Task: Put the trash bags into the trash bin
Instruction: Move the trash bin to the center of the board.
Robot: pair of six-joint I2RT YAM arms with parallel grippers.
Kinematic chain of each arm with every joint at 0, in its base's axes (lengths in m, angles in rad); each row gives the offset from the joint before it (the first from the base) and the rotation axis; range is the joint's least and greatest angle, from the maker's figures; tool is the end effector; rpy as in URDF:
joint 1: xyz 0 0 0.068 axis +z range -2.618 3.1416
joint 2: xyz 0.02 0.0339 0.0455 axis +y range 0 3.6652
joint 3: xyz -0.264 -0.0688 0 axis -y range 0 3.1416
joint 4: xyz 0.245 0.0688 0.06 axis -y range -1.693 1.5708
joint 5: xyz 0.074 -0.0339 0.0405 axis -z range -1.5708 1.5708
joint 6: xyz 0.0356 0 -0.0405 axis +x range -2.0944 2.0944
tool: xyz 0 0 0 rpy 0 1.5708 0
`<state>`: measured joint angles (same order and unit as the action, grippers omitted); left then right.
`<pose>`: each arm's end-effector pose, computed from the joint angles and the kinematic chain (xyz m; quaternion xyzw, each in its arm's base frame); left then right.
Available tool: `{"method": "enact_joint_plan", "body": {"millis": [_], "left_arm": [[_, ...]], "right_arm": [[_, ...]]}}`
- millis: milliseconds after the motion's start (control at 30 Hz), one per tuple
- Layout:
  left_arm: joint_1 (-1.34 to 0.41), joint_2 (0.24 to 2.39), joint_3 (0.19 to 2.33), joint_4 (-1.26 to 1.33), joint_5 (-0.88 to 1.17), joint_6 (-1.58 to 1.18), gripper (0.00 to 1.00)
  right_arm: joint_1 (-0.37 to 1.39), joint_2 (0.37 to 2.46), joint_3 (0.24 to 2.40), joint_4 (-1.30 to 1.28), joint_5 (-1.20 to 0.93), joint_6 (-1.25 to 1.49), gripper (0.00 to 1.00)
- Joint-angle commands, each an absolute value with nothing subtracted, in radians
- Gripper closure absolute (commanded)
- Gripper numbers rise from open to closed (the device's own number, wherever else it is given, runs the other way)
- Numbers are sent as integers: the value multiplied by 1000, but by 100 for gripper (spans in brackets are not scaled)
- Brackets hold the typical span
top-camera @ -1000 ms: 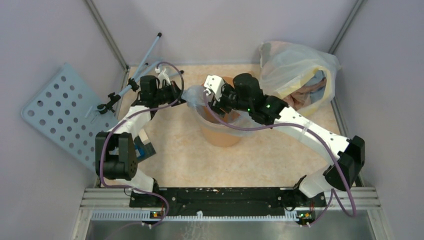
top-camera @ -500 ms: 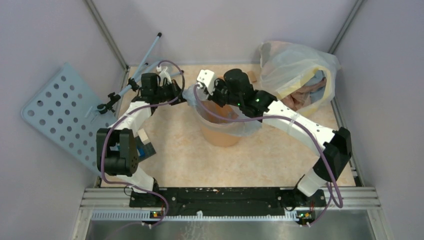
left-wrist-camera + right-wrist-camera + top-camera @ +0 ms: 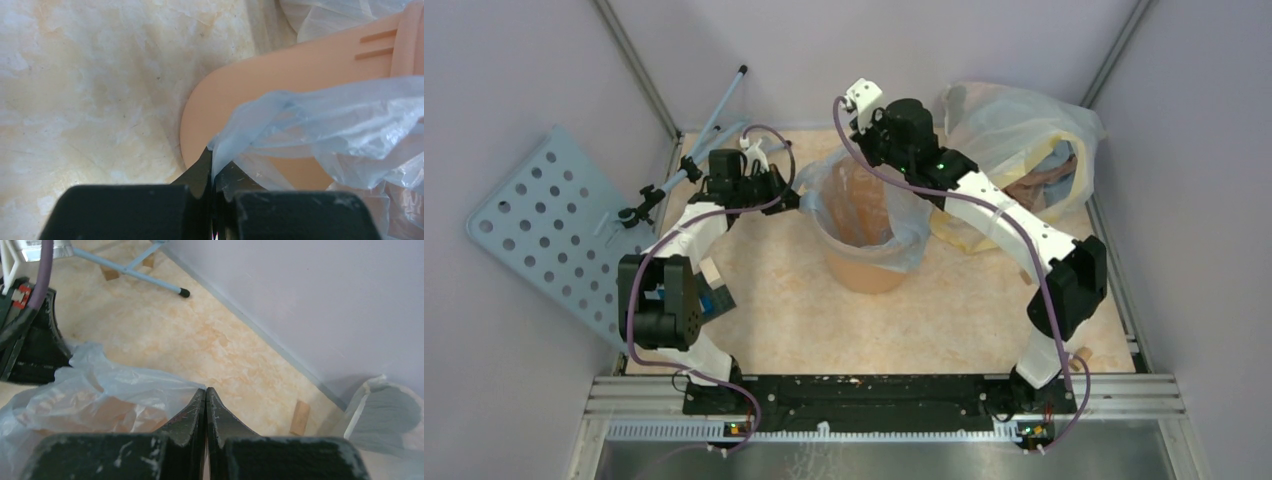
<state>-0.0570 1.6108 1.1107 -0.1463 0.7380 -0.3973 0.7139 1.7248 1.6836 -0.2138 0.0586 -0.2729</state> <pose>0.3525 -0.0441 0.2520 0.0172 0.8500 -0.4082 0.3325 0.3141 0.2693 0.3966 -0.3588 0.7051 0.1111 0.6015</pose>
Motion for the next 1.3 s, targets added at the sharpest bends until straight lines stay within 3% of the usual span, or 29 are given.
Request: {"method": "enact_joint_plan", "body": {"millis": [0, 533, 733, 867, 1067, 1267], "left_arm": [[-63, 1583, 1101, -161, 728, -365, 100], [-63, 1541, 1059, -179, 722, -354, 100], [-63, 1538, 1045, -175, 730, -354, 100], [-63, 1538, 1045, -175, 726, -354, 100], [-63, 1537, 1050, -174, 720, -350, 100], [-63, 1551, 1065, -181, 721, -349, 100]], "right_arm": [[686, 1780, 1805, -234, 62, -190, 100], [572, 1952, 2005, -477, 62, -62, 100], [560, 1982, 2113, -620, 33, -58, 81], [560, 1966, 2194, -711, 108, -65, 55], [574, 1870, 2197, -789, 210, -115, 43], [731, 1813, 2184, -886, 476, -227, 21]]}}
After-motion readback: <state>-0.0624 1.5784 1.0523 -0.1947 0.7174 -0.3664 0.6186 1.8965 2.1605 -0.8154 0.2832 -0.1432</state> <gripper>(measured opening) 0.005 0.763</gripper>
